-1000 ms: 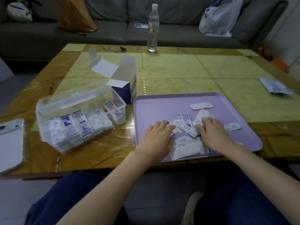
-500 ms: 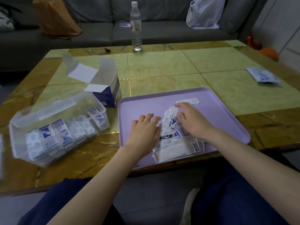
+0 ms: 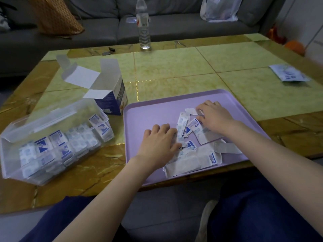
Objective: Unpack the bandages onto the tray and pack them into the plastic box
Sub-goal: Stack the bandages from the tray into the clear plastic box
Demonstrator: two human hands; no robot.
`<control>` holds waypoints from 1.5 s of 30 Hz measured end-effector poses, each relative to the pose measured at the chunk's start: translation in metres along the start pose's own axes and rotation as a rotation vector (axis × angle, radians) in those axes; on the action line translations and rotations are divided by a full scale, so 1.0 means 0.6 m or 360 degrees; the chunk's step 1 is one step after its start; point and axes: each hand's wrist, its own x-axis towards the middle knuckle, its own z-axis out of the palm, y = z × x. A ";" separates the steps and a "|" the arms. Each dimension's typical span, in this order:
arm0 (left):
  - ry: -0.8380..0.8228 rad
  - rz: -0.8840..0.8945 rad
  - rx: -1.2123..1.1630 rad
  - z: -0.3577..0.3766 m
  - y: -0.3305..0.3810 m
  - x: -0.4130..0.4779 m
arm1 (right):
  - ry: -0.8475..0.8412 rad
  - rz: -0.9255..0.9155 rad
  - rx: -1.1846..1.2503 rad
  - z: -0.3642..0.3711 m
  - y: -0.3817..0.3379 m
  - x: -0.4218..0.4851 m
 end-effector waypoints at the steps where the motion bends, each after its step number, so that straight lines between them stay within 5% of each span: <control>1: -0.0003 -0.0003 0.0001 0.001 0.000 0.000 | 0.0017 0.0005 -0.0014 -0.003 -0.001 -0.002; 18: 0.0026 0.0008 -0.0053 0.000 -0.002 -0.018 | 0.0222 0.0067 -0.0160 -0.006 -0.021 -0.030; 24: 0.0042 0.0003 -0.0082 0.001 -0.004 -0.018 | 0.0618 0.0040 0.0617 -0.035 -0.056 -0.055; 30: 0.0087 -0.0108 -0.0143 0.000 -0.012 -0.016 | 0.0013 -0.0246 0.0509 -0.018 -0.077 -0.048; 37: 0.0170 -0.0267 -0.0241 0.000 -0.023 -0.011 | -0.0188 -0.0599 0.0178 -0.017 -0.075 -0.032; 45: 0.0113 -0.0159 -0.0075 0.012 -0.030 -0.002 | -0.0311 -0.0580 -0.0158 -0.032 -0.072 -0.021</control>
